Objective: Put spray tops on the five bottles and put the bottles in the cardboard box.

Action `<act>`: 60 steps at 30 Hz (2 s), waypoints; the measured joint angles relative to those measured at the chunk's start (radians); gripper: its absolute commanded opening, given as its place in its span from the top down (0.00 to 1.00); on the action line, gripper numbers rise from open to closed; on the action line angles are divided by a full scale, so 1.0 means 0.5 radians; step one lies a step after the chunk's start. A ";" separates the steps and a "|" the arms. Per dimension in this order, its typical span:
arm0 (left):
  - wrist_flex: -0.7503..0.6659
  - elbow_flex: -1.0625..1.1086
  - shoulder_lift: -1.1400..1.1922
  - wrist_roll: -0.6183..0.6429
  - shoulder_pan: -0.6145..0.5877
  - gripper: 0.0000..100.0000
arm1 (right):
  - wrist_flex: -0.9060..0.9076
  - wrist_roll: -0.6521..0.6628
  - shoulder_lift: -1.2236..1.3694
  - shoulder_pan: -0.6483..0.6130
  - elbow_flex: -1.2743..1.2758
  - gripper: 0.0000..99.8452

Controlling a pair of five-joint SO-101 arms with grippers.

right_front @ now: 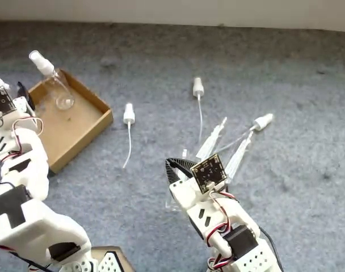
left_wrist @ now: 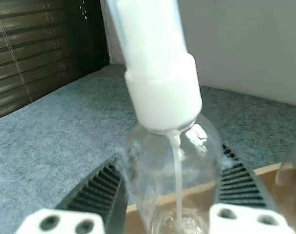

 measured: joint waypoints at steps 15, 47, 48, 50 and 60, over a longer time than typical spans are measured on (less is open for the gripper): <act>-0.117 0.040 0.110 -0.009 0.000 0.86 | 0.000 0.000 0.000 0.000 0.000 1.00; -0.282 0.040 0.384 -0.157 0.012 0.84 | 0.064 0.000 0.000 0.000 0.000 1.00; -0.282 0.040 0.384 -0.157 0.012 0.82 | 0.064 0.000 0.000 0.000 0.000 1.00; -0.282 0.040 0.384 -0.157 0.012 0.79 | 0.064 0.000 0.000 0.000 0.000 1.00; -0.282 0.055 0.384 -0.157 0.012 0.78 | 0.064 0.000 0.000 0.000 0.000 1.00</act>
